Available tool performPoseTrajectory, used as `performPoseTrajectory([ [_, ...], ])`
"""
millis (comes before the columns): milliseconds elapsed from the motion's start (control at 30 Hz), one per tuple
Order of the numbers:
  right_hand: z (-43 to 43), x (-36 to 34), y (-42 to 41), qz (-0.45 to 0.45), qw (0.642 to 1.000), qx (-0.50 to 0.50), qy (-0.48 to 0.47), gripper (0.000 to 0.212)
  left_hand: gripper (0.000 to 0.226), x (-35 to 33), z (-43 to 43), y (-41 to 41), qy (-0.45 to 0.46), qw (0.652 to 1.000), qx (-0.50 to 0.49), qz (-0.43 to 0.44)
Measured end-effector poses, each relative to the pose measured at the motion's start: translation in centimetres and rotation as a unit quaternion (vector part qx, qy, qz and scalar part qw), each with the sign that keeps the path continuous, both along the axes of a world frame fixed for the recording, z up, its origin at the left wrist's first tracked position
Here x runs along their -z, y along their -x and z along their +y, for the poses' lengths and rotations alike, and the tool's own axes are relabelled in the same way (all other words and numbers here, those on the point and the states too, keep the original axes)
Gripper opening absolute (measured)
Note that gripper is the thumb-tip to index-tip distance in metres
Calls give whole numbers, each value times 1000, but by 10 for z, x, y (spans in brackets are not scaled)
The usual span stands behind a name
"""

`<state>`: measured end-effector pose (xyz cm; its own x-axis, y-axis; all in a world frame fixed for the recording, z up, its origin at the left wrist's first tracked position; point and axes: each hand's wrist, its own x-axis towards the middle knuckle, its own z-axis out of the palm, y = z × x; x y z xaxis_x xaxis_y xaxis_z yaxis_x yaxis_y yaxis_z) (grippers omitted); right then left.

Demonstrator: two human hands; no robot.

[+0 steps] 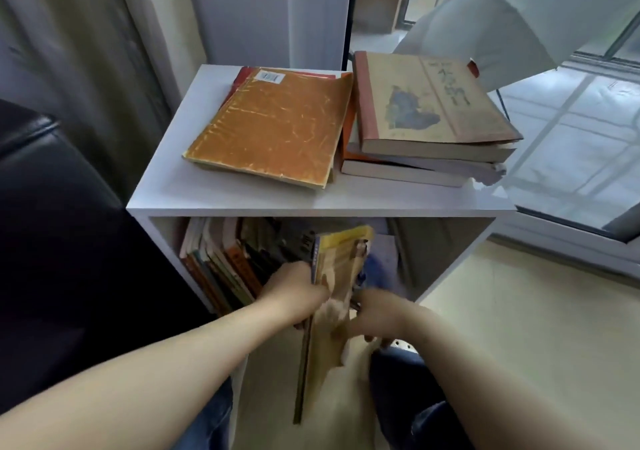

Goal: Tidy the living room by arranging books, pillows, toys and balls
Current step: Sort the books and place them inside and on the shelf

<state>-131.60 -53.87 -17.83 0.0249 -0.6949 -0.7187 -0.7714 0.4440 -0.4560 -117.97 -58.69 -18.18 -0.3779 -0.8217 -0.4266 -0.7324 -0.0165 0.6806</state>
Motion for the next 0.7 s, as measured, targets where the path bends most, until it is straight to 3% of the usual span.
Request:
performPoseTrajectory([
  [67,-6,15,-17,4,999,-28,-21,41,17,1,0,11,-6,998,-57,25],
  [133,-10,24,-26,72,995,-38,51,51,15,0,0,22,-1,993,-110,47],
  [267,-13,19,-16,199,962,44,184,32,25,-7,-3,34,-40,977,-160,133],
  [367,-15,16,3,243,942,45,225,32,5,-12,-9,37,-126,958,-131,220],
  [400,-15,17,10,246,941,53,225,31,8,-11,-11,36,-156,954,-113,229],
  [500,-19,21,25,244,940,86,224,29,29,-11,-15,27,-203,956,-126,170],
  [633,-32,30,26,228,938,119,231,34,16,-15,-20,12,-251,931,-216,153],
  [700,-41,36,26,233,929,138,252,38,25,-14,-24,7,-256,924,-238,158],
])
